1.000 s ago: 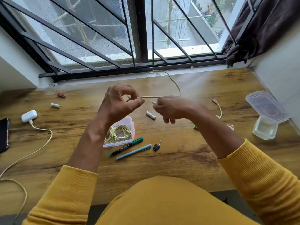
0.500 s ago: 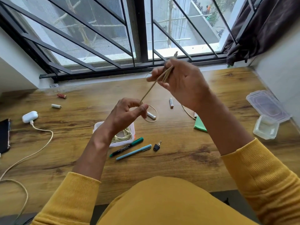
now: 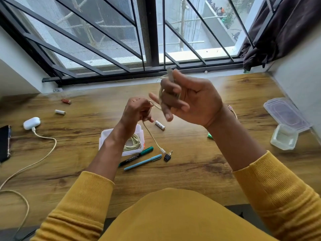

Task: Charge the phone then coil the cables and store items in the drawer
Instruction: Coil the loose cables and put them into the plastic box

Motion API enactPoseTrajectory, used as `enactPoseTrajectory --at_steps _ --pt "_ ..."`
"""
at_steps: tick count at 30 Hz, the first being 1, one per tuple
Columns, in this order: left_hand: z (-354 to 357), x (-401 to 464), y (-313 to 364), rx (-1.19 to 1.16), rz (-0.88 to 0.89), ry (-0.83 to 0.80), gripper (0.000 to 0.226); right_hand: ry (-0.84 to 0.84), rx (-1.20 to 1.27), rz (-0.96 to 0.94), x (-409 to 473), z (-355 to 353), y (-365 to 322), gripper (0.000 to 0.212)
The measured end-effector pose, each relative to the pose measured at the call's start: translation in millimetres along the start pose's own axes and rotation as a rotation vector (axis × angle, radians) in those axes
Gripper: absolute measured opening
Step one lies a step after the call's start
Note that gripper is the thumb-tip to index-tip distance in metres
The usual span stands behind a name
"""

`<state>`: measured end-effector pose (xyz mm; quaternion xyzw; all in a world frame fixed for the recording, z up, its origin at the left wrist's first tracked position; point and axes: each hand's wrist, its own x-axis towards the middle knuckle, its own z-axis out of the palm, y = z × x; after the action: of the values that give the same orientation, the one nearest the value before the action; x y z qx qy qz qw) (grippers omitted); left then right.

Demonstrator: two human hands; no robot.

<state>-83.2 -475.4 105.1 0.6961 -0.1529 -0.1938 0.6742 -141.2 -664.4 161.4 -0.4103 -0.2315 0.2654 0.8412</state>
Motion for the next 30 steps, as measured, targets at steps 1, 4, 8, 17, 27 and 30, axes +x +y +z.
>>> enactPoseTrajectory --at_steps 1,4,8,17,27,30 --pt "-0.4 1.4 3.5 0.011 -0.008 0.005 0.027 -0.038 -0.041 0.031 1.0 4.5 1.0 0.048" --pt "-5.6 5.0 11.5 0.116 -0.002 -0.032 0.024 -0.090 -0.336 0.153 -1.7 13.8 -1.6 0.039" --pt "-17.1 4.3 22.1 0.142 0.020 -0.004 0.028 -0.020 -0.817 0.327 -4.8 15.7 -4.0 0.048" --pt "-26.2 -0.7 35.5 0.178 0.143 -0.105 0.027 0.344 -1.657 0.632 14.0 30.8 30.2 0.045" --pt "-2.4 -19.0 24.8 0.197 0.146 -0.142 0.034 0.562 -0.898 0.168 14.5 -3.0 33.1 0.019" --pt "-0.2 -20.8 23.5 0.189 0.136 -0.148 0.038 0.580 -0.533 -0.040 13.9 2.7 21.9 0.010"
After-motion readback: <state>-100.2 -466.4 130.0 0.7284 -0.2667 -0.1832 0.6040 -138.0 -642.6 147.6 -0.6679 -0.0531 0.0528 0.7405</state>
